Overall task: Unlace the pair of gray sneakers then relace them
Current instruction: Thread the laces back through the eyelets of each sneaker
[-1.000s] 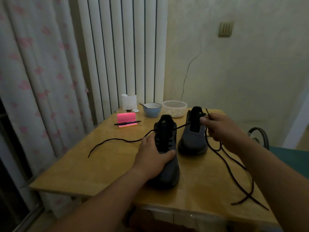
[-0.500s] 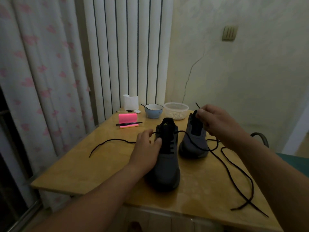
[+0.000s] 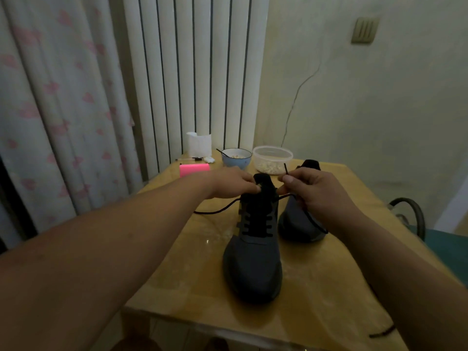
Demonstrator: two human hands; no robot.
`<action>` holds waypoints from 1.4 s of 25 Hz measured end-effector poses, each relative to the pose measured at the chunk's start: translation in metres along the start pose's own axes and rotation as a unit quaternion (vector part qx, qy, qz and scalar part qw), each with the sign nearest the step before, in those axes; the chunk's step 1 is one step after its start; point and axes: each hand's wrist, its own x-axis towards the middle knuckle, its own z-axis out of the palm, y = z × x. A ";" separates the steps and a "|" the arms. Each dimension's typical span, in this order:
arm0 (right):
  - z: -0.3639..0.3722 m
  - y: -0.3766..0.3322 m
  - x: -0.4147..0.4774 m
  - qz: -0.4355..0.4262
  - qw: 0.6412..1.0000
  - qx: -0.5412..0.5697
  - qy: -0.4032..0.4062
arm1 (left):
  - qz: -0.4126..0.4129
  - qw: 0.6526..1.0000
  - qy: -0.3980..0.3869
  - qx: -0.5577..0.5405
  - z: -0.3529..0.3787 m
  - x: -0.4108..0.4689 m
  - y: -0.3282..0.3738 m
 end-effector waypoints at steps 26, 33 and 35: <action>0.016 0.006 0.025 0.050 0.977 0.207 -0.017 | 0.049 0.905 -0.027 -0.422 0.020 0.015 -0.032; 0.011 0.018 0.004 0.033 0.999 0.015 -0.026 | 0.057 0.894 -0.033 -0.442 0.021 0.011 -0.024; 0.014 0.022 -0.001 0.010 0.999 -0.012 -0.035 | 0.052 0.894 -0.032 -0.444 0.021 0.011 -0.026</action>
